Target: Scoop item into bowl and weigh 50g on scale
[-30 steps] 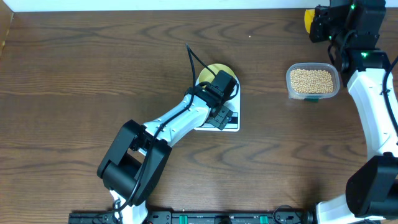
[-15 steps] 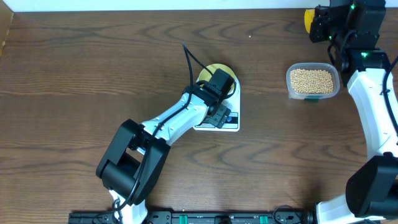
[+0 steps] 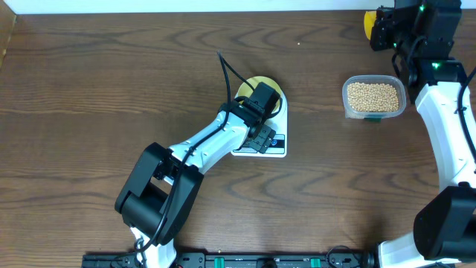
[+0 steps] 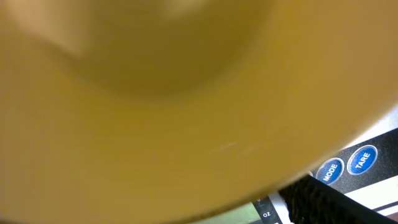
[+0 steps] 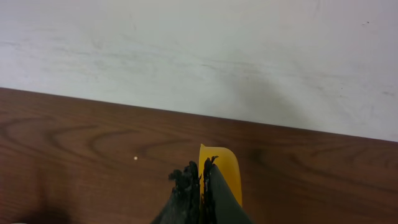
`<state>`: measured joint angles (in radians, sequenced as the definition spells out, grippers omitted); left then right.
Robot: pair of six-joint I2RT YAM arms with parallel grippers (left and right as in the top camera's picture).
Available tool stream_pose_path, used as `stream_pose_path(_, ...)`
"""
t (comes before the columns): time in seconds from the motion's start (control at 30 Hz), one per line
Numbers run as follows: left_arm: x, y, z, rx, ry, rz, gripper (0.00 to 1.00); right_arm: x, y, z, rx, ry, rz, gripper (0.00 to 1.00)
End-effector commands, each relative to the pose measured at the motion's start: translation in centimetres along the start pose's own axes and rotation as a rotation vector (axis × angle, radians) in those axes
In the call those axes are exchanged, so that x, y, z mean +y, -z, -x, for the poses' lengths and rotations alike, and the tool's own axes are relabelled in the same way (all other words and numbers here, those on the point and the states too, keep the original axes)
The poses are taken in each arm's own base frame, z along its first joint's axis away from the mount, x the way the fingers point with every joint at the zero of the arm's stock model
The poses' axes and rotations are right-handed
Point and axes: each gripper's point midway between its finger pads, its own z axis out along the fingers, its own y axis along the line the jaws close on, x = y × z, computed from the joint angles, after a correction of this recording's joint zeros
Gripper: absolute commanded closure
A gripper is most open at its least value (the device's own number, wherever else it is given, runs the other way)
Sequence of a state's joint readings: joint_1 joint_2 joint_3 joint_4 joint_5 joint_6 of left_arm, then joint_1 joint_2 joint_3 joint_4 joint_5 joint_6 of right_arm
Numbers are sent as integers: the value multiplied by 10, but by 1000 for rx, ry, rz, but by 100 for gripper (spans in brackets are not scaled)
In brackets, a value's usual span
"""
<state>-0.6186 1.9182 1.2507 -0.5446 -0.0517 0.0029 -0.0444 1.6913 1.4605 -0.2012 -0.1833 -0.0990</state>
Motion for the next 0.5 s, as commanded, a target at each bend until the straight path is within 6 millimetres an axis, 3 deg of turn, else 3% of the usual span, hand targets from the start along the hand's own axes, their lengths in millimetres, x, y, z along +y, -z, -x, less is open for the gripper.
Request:
stream_pose_path(0.0,3,-7,-4,25,3,15,12,4,6,14,-32,12,7,99)
stream_pose_path(0.47,-3,-7,-8,36,-13,12,13,4,6,14,-32,12,7,99)
